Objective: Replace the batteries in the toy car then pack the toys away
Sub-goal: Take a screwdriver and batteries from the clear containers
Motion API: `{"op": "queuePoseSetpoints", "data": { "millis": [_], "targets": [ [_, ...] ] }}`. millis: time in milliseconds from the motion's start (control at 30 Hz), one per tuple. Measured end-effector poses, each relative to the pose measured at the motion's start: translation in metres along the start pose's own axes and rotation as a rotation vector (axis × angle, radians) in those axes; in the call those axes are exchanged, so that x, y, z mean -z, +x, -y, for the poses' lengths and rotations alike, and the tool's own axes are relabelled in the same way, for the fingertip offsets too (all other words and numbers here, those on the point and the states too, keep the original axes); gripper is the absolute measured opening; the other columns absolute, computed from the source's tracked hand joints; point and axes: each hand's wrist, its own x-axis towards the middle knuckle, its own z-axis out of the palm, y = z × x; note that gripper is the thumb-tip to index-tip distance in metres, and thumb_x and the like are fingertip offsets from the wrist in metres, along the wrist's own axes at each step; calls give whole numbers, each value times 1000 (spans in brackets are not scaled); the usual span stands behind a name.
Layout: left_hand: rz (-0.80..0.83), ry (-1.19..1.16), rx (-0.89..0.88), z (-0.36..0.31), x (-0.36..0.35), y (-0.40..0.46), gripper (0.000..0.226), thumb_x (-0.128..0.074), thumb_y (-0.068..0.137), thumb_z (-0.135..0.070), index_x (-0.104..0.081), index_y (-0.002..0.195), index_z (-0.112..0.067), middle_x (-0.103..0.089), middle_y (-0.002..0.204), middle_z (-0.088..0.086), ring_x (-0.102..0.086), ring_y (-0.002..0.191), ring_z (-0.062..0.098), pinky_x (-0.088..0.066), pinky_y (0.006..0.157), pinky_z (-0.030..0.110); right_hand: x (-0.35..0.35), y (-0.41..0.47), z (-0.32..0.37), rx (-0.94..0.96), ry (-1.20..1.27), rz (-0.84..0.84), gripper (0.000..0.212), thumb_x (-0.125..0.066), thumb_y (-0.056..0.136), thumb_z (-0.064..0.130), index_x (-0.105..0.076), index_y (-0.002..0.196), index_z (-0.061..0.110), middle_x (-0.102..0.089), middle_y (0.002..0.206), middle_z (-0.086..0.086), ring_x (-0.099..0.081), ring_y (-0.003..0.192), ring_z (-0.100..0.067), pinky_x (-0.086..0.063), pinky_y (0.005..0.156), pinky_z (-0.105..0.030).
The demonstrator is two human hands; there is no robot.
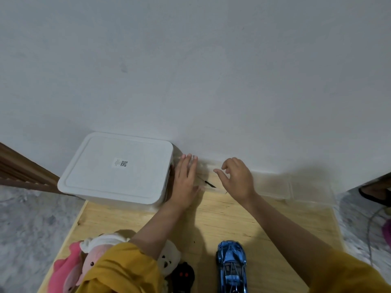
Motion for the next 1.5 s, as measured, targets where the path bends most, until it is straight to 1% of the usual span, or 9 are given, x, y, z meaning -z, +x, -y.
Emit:
{"op": "queuePoseSetpoints", "data": {
  "millis": [200,333,600,700,800,1000,1133,1300,1500],
  "targets": [
    [0,-12,5,-3,2,4,98,-86,61,-10,-32,142,2,-33,145,25,-14,139,35,-15,110,46,-22,-18,-11,-73,18,302,8,-62,86,18,-64,84,10,-64,83,-4,-61,83,-25,-44,64,-30],
    [26,-27,18,-2,3,6,104,-85,63,-28,-27,142,8,-27,149,26,-9,141,37,1,119,31,-29,-4,-8,-171,-55,497,16,-58,87,17,-67,100,13,-70,101,-4,-61,99,-25,-49,76,-32],
    [34,-60,39,-9,6,6,93,-50,82,-55,-26,142,12,-21,151,24,-1,145,28,6,119,27,-40,28,2,-249,-226,702,17,-68,78,11,-70,94,19,-70,98,-1,-64,98,-22,-50,79,-29],
    [21,-73,27,-7,5,5,100,-15,84,-72,-23,144,8,-18,153,20,7,147,22,6,119,29,-43,29,5,-246,-275,696,17,-64,80,10,-69,92,20,-71,97,-2,-64,98,-24,-51,80,-30],
    [36,-74,37,-5,3,4,97,-12,85,-71,-19,145,5,-13,155,16,7,147,22,5,119,30,-42,28,5,-241,-270,675,19,-59,82,10,-69,94,21,-71,98,-3,-64,99,-26,-52,81,-31],
    [51,-44,80,-7,5,3,90,-50,77,-44,-18,146,4,-12,156,15,6,147,23,1,120,34,-24,19,2,-233,-84,614,24,-56,78,5,-73,86,20,-73,90,2,-65,94,-18,-51,74,-28],
    [130,46,90,-11,10,3,103,-76,74,-27,-11,147,3,-10,156,19,9,145,28,6,119,31,-11,2,2,-121,-73,586,28,-51,85,10,-72,103,15,-69,101,-4,-59,102,-23,-52,78,-33],
    [204,242,141,-25,19,3,98,-62,88,-36,7,149,0,12,158,15,22,142,29,11,114,33,5,-28,2,-142,6,457,27,-50,89,13,-67,110,13,-55,96,-5,-54,96,-23,-47,76,-32],
    [266,267,192,-37,31,-4,92,-53,92,-41,10,149,-3,13,158,13,14,145,30,8,114,35,26,-63,13,-331,166,260,20,-55,92,15,-66,108,9,-52,94,2,-49,75,0,-38,64,-4]
  ]
}}
